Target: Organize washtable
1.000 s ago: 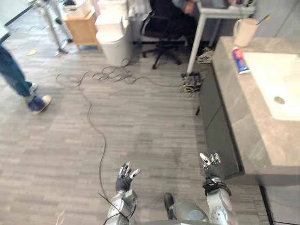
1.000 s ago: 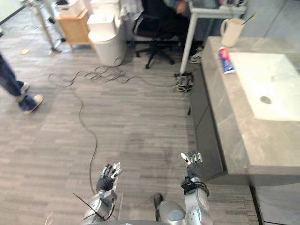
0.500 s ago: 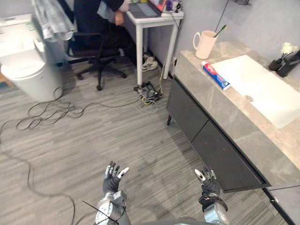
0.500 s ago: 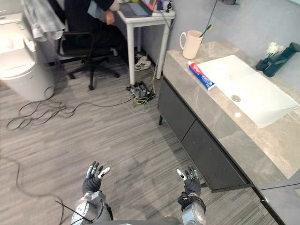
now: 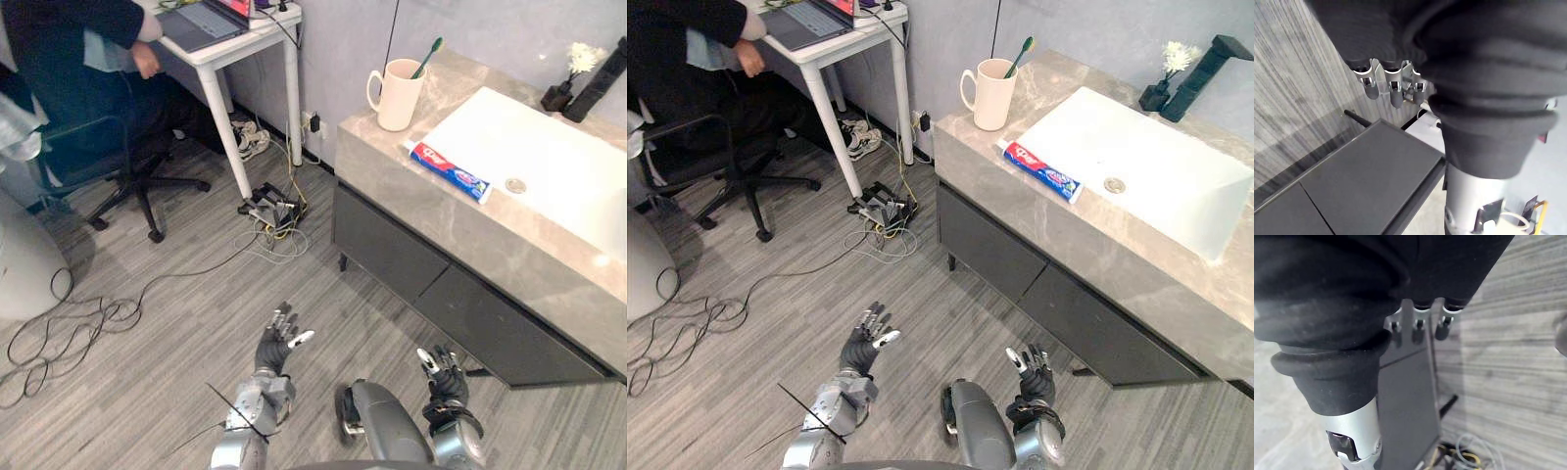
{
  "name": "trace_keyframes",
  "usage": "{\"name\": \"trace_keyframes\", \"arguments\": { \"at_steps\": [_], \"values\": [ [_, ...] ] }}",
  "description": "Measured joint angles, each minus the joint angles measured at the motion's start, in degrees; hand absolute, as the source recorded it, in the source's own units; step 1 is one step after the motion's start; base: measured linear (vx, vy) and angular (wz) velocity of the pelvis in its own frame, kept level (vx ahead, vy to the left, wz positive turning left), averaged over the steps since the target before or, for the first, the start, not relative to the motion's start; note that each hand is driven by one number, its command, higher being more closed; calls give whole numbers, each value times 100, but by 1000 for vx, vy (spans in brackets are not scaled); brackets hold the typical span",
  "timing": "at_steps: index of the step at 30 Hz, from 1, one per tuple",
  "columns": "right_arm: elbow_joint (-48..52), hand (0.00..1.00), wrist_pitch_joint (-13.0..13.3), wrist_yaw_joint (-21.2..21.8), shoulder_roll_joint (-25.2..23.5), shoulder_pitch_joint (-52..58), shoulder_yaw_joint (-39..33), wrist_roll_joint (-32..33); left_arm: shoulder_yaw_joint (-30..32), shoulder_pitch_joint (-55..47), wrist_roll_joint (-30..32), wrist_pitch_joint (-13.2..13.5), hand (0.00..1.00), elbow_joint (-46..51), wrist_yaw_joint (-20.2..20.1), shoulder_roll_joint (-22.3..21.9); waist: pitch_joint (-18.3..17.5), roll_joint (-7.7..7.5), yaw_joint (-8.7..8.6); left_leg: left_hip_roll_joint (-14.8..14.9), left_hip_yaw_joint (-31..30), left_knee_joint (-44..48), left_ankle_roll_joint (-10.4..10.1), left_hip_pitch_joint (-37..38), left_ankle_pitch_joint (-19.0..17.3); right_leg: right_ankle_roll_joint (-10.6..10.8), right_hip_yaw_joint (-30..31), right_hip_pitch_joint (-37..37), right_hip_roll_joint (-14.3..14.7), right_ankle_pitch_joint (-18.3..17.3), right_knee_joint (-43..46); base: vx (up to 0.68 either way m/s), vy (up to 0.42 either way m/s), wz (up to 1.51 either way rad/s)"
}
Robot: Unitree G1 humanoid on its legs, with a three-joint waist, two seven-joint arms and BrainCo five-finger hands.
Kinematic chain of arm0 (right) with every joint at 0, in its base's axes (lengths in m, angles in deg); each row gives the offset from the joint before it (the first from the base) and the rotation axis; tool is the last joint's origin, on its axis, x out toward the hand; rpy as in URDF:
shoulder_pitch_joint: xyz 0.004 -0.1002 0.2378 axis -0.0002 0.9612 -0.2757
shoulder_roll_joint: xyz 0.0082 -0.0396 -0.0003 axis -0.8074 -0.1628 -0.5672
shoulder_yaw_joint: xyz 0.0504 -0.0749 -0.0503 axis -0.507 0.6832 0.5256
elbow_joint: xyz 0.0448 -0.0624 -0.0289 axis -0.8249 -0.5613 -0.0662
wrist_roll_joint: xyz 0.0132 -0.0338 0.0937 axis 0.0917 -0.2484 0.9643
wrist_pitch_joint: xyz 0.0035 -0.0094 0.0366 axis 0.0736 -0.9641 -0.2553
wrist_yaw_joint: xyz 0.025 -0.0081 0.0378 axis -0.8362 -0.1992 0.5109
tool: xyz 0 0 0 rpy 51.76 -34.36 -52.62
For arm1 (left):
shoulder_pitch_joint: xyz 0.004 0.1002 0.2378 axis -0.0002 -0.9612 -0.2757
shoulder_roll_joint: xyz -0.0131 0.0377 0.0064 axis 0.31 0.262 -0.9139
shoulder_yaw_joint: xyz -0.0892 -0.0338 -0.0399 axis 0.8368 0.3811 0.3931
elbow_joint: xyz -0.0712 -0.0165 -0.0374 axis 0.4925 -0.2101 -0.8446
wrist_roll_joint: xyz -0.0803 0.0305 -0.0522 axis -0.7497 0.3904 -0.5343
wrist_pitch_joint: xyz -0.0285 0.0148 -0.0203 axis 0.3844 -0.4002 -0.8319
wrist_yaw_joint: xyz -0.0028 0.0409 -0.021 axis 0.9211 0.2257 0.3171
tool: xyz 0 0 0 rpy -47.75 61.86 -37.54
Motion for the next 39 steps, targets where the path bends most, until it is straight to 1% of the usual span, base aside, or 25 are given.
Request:
{"name": "trace_keyframes", "arguments": {
  "at_steps": [2,3,4,5,6,8,9,11,13,14,15,16,17,18,19,20,22,25,26,27,30,33,37,38,39],
  "values": [
    [326,0,11,6,-52,30,123,3,37,27,-2,-12,0,-26,-10,-100,42,-62,11,232,29,870,-139,-11,668,97,91,575,117,-94,-240,430,-105,-12],
    [489,0,21,6,-87,90,143,9,35,21,-5,-11,0,-24,-12,-102,67,-107,22,354,1,1392,-238,-76,852,159,219,865,162,-130,-430,416,-90,-29],
    [848,0,66,3,-169,194,176,91,54,-41,-49,9,0,37,-14,-111,74,-125,126,608,-123,2585,-278,-401,1037,177,439,1361,283,-140,-855,285,-32,-53],
    [1156,0,123,3,-169,252,247,127,66,-158,-72,24,0,143,-14,-159,92,-155,225,828,-242,3678,-254,-844,1024,190,670,1694,441,-134,-1156,261,-19,-68],
    [1281,0,163,4,-152,285,313,170,85,-232,-86,27,0,190,-14,-161,77,-136,308,932,-354,4159,-230,-1092,1008,240,787,1828,517,-185,-1286,215,12,-88],
    [1439,0,198,5,-131,365,419,225,122,-443,-85,22,0,251,-10,-159,60,-161,426,1142,-477,4956,75,-1679,774,167,1126,2170,656,-229,-1510,172,41,-87],
    [1438,0,193,-4,-131,431,475,224,147,-632,-82,17,0,253,-3,-154,38,-242,510,1218,-457,5045,332,-1981,611,162,1413,2326,663,-247,-1576,179,54,-117],
    [1434,0,186,-5,-135,525,543,222,180,-906,-75,-5,0,254,4,-167,-28,-335,710,1254,-546,4395,701,-2314,370,242,2008,2490,639,-296,-1630,254,90,-147],
    [1382,0,177,-17,-116,559,534,219,183,-946,-56,-14,0,259,4,-145,-50,-347,766,1007,-1054,3124,675,-2438,230,348,2421,2552,596,-293,-1629,269,146,-129],
    [1336,0,174,-20,-106,544,533,213,174,-946,-43,-14,0,289,4,-141,-83,-386,756,752,-1548,2051,586,-2442,197,441,2750,2542,545,-270,-1614,247,163,-109],
    [1284,0,174,-19,-104,545,530,212,172,-945,-43,-12,0,305,4,-146,-107,-408,753,623,-1803,1551,559,-2425,212,513,2919,2533,517,-274,-1613,342,233,-143],
    [1005,0,191,-11,-105,429,475,203,181,-874,-42,-8,0,250,3,-148,-143,-398,714,404,-2202,474,230,-2313,446,705,3217,2494,476,-259,-1610,338,261,-150],
    [765,0,165,-17,-104,354,396,200,102,-830,-43,-3,0,247,2,-200,-161,-371,693,391,-2217,-342,60,-2209,988,874,3456,2411,496,-297,-1603,321,283,-159],
    [668,0,154,-11,-126,344,378,197,97,-783,-43,11,0,256,-3,-177,-205,-345,702,384,-2145,-400,-41,-2150,1249,970,3640,2350,488,-346,-1598,305,399,-173],
    [435,0,131,-10,-200,334,362,197,137,-760,-44,4,0,253,0,-69,-312,-488,620,347,-1610,-541,25,-2040,1213,1293,4030,2197,401,-285,-1617,215,350,-192],
    [334,0,133,-15,-291,316,368,199,162,-727,-47,9,0,277,-2,16,-342,-531,613,319,-1108,-666,123,-1933,1146,1542,4268,2039,350,-163,-1678,183,344,-195],
    [99,0,126,-12,-291,260,354,204,279,-602,-53,2,0,249,0,98,-397,-624,597,231,-495,-717,207,-1798,1096,1763,4208,1945,212,105,-1886,74,287,-180],
    [-76,0,126,-14,-257,240,266,208,375,-283,-60,15,0,247,6,214,-404,-570,590,92,-99,-712,308,-1561,1033,1675,4202,1945,133,358,-1959,14,171,-109],
    [-80,0,126,-14,-218,244,259,208,382,-231,-61,11,0,210,11,239,-430,-503,586,57,-24,-712,338,-1491,1011,1666,4189,1952,110,421,-1959,13,96,-47],
    [-84,0,126,-14,-201,251,261,207,376,-234,-61,12,0,103,10,230,-437,-375,575,10,-34,-713,343,-1442,1005,1670,4080,1975,65,447,-1959,18,69,-32],
    [-229,0,84,-2,-196,241,306,200,288,-239,-61,12,0,49,8,223,-483,-232,607,-5,-36,-742,340,-1310,1003,1581,3862,2089,54,509,-1983,40,5,-4],
    [-229,0,85,21,-190,178,314,157,257,-306,-61,13,0,30,5,195,-534,-181,614,-2,-45,-810,338,-1253,1004,1545,3719,2138,58,536,-2028,10,-21,4],
    [-236,0,92,6,-108,82,294,75,236,-291,-75,14,0,16,9,194,-545,-174,625,-18,-66,-959,338,-1280,1004,1434,3429,2136,50,656,-2220,-43,-35,2],
    [-463,0,119,-83,-146,71,77,40,287,-409,-132,15,0,-210,28,346,-674,-400,639,-416,-341,-1512,493,-1446,1380,1454,2867,2039,-308,817,-2801,-41,-25,0],
    [-463,0,119,-83,-146,71,77,40,287,-409,-133,15,0,-210,28,346,-674,-399,639,-416,-341,-1511,493,-1446,1380,1454,2868,2039,-308,817,-2801,0,0,0]
  ]
}}
